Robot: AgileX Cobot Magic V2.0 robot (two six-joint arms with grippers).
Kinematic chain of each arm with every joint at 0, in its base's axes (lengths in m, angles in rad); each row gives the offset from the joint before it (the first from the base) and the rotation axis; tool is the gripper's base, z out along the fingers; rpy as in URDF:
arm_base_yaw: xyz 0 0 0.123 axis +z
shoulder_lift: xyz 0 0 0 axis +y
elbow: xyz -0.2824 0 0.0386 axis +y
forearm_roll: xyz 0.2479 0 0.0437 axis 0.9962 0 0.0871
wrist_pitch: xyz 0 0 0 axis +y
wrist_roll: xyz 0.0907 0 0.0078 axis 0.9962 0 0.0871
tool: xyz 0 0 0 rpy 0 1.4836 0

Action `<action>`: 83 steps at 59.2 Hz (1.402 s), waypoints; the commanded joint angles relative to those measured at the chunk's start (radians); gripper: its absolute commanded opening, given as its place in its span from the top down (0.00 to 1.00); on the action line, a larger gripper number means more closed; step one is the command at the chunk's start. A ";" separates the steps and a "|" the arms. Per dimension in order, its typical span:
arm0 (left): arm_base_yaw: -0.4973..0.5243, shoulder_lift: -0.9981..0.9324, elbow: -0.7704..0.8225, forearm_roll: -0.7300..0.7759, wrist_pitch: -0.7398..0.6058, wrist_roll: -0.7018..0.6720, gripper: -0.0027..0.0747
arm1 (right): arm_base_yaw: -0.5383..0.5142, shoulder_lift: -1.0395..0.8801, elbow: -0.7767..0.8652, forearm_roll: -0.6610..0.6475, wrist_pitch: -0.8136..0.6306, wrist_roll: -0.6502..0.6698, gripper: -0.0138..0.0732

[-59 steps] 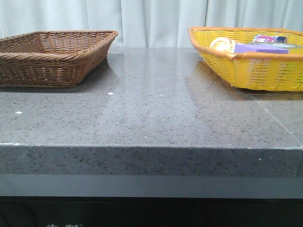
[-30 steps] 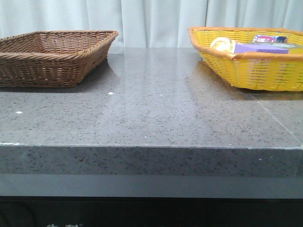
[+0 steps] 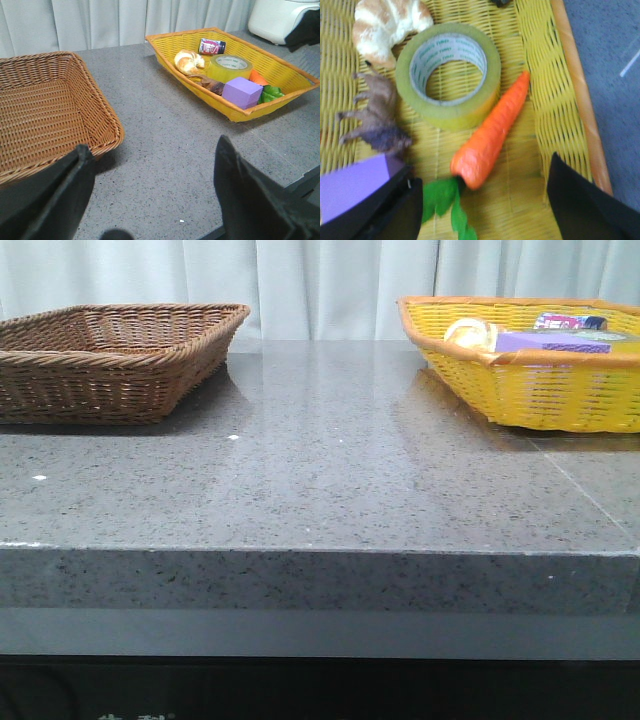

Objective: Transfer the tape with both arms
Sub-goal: 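Reach the right gripper into the yellow basket and grasp the tape roll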

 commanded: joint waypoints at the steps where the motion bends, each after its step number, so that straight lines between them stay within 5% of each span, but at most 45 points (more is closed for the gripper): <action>1: -0.008 0.009 -0.027 -0.013 -0.088 -0.003 0.33 | -0.006 0.059 -0.124 0.006 -0.020 0.003 0.22; 29: -0.008 0.009 -0.027 -0.013 -0.088 -0.003 0.33 | -0.006 0.477 -0.589 0.005 0.158 -0.048 0.22; 55: -0.008 0.009 -0.027 -0.013 -0.088 -0.003 0.33 | -0.006 0.640 -0.690 -0.011 0.182 -0.053 0.22; 74: -0.008 0.009 -0.027 -0.013 -0.088 -0.003 0.33 | -0.006 0.648 -0.705 -0.010 0.218 -0.053 0.67; 83: -0.008 0.009 -0.027 -0.013 -0.088 -0.003 0.33 | -0.006 0.648 -0.776 -0.010 0.301 -0.053 0.70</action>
